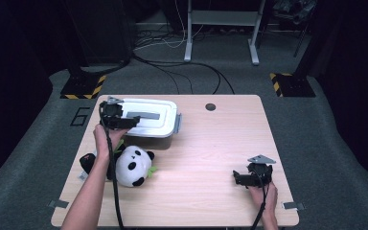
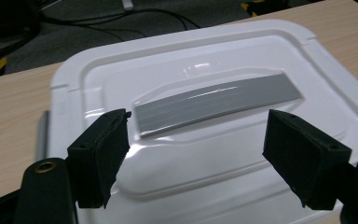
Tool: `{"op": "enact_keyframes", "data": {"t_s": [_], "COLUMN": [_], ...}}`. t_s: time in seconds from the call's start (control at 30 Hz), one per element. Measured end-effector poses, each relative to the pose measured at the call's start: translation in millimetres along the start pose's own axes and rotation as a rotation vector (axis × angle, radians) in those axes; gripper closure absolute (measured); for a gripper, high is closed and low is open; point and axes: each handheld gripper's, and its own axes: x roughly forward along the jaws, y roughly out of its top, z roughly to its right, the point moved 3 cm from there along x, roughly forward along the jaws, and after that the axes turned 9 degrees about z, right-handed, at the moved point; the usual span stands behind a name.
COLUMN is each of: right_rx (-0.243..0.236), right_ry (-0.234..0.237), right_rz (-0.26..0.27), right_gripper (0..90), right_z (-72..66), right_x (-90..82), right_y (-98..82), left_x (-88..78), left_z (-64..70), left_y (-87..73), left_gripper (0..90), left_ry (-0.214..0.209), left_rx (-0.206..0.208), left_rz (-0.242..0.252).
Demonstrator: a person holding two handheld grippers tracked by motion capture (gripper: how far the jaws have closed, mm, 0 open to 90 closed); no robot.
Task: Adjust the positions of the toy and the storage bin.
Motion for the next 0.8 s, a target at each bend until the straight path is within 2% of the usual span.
{"op": "enact_keyframes", "data": {"t_s": [0.17, 0.3, 0.43, 0.6, 0.8], "right_rx": [0.000, 0.001, 0.001, 0.001, 0.001], "right_ry": [0.000, -0.001, -0.002, -0.002, -0.001], "right_rz": [0.000, 0.001, 0.001, 0.001, 0.001], "right_gripper": [2.7, 2.7, 2.7, 2.7, 2.7], "right_z": [0.0, -0.1, -0.1, -0.1, -0.1], "right_x": [0.0, 0.0, 0.0, 0.0, 0.0], "right_y": [0.0, 0.0, 0.0, 0.0, 0.0], "left_x": [-3.1, 0.0, 1.8, 5.5, 5.9], "left_z": [-19.4, -28.4, -27.0, -23.2, -23.4], "left_y": [-7.4, -14.9, -16.1, -13.9, -14.1], "left_gripper": [22.0, 22.6, 25.9, 26.2, 28.3], "left_ry": [0.040, 0.031, 0.022, 0.036, 0.019], "left_rx": [-0.032, -0.054, -0.049, -0.034, -0.028], "left_rz": [-0.038, -0.086, -0.081, -0.086, -0.079]}}
